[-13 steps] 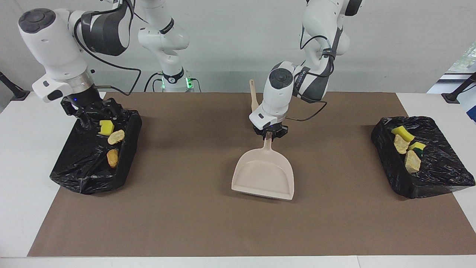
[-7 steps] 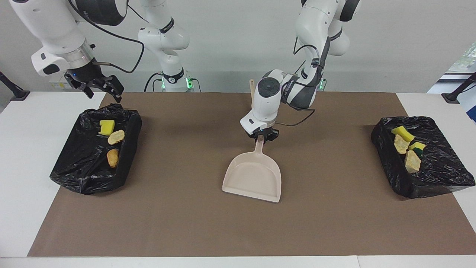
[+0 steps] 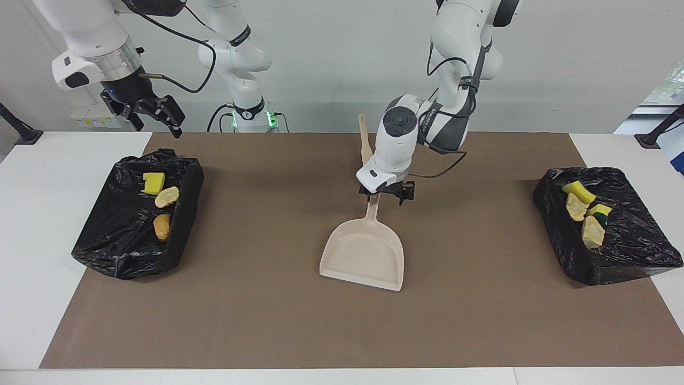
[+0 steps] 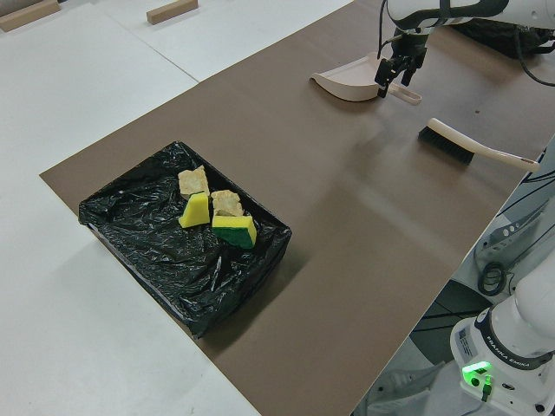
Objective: Sweep and dump trash in bin
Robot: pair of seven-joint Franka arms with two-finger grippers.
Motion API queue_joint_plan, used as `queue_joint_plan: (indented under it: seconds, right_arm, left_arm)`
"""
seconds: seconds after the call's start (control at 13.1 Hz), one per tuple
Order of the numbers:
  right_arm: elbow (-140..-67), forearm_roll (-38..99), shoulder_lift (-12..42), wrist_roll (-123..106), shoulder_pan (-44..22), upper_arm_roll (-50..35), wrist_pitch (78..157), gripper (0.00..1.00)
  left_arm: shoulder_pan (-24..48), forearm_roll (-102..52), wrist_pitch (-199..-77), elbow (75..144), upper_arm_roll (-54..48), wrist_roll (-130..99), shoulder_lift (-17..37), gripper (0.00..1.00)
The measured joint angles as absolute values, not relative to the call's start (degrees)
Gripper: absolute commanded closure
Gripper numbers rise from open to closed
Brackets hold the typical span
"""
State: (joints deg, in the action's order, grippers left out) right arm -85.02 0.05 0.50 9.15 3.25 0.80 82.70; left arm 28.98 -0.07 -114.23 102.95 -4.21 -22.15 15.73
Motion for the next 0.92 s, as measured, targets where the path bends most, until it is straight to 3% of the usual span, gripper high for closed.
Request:
queue_joint_plan:
  seconds: [0.38, 0.92]
  right_arm:
    - [-85.2, 0.0, 0.5, 4.0, 3.4, 0.8, 82.8, 0.0]
    - [-85.2, 0.1, 0.4, 3.9, 3.2, 0.6, 82.8, 0.0]
  left_arm:
    - [21.5, -0.1, -108.8, 102.9, -3.9, -15.2, 10.1, 0.0]
    - [9.8, -0.1, -97.4, 103.4, -3.6, 5.5, -2.7, 0.0]
